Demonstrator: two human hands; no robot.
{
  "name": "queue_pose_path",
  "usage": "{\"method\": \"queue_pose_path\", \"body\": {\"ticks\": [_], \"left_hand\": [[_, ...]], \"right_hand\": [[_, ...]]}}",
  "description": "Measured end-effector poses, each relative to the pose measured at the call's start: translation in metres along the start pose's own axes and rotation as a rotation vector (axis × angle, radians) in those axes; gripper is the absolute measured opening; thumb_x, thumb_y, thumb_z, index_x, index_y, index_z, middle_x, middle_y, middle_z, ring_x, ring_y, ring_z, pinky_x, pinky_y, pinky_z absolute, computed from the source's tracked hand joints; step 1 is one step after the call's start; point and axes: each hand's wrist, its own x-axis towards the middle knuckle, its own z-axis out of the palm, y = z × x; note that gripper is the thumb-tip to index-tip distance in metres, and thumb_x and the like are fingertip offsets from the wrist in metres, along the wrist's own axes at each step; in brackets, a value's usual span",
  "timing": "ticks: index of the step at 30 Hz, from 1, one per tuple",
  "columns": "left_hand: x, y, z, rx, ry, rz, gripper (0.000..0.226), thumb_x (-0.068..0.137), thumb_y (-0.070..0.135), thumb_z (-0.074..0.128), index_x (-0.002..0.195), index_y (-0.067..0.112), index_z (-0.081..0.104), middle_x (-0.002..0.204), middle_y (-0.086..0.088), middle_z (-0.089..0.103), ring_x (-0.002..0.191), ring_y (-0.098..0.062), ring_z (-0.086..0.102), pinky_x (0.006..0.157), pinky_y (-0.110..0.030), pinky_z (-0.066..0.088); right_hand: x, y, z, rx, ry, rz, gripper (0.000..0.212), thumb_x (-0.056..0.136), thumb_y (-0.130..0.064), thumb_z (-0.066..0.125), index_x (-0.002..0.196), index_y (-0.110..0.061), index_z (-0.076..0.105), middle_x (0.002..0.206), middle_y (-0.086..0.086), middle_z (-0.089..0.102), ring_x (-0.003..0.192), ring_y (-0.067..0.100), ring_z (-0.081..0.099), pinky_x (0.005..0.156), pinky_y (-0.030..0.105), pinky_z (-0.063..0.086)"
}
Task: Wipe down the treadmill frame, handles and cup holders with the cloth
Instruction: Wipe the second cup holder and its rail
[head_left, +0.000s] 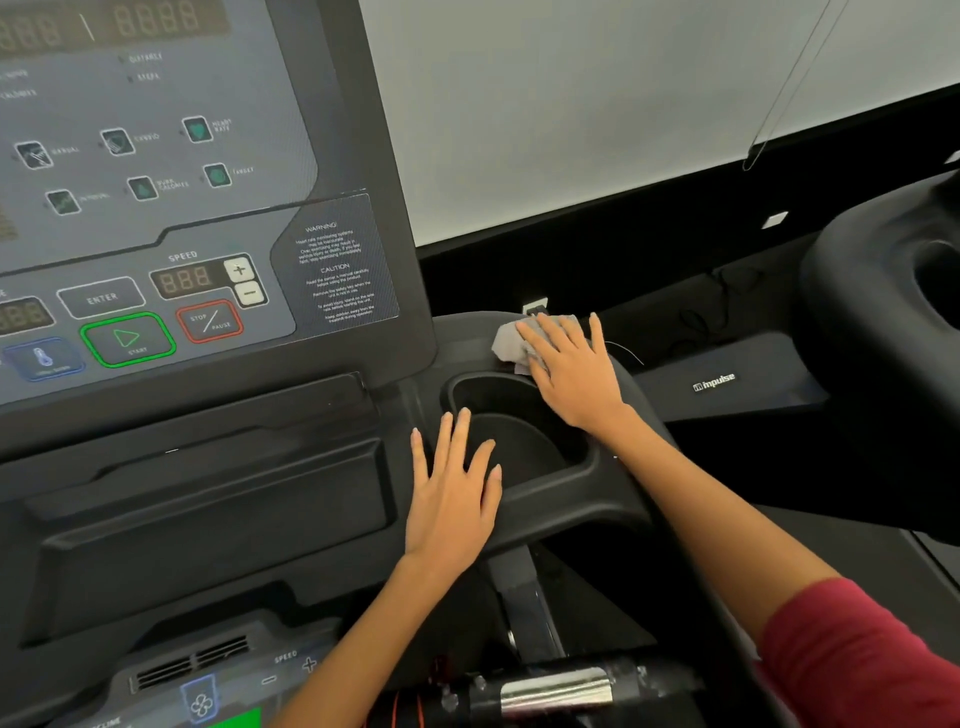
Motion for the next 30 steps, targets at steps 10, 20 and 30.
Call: {"method": "queue_pose_path", "body": {"ticks": [10,20,30], "left_hand": [[-0.005,0.007,0.004,-0.028,-0.021,0.157,0.052,0.099,0.032,0.024,0.100,0.015,0.074,0.102,0.002,0.072,0.128,-0.021,0.048,0.115,-0.047,0.022],[-0.009,0.008,0.004,-0.083,-0.031,0.152,0.063,0.098,0.034,0.015,0.083,0.015,0.072,0.069,0.004,0.068,0.120,-0.019,0.054,0.117,-0.044,0.019],[-0.008,0.025,0.003,-0.094,-0.070,0.114,0.059,0.097,0.034,0.014,0.091,0.015,0.069,0.078,0.004,0.068,0.101,-0.017,0.062,0.118,-0.048,0.008]], "right_hand": [[-0.064,0.002,-0.011,-0.204,-0.096,0.369,0.056,0.093,-0.038,0.026,0.135,-0.010,0.051,0.115,0.020,0.061,0.095,0.037,0.059,0.092,0.055,0.042],[-0.165,0.004,-0.014,-0.220,0.087,0.371,0.053,0.091,-0.032,0.031,0.137,-0.015,0.051,0.132,0.025,0.053,0.101,0.041,0.057,0.095,0.062,0.033],[-0.105,0.016,-0.022,0.043,-0.055,0.271,0.064,0.088,-0.037,0.009,0.145,-0.032,0.038,0.156,-0.001,0.030,0.146,0.031,0.018,0.105,0.074,-0.001]]}}
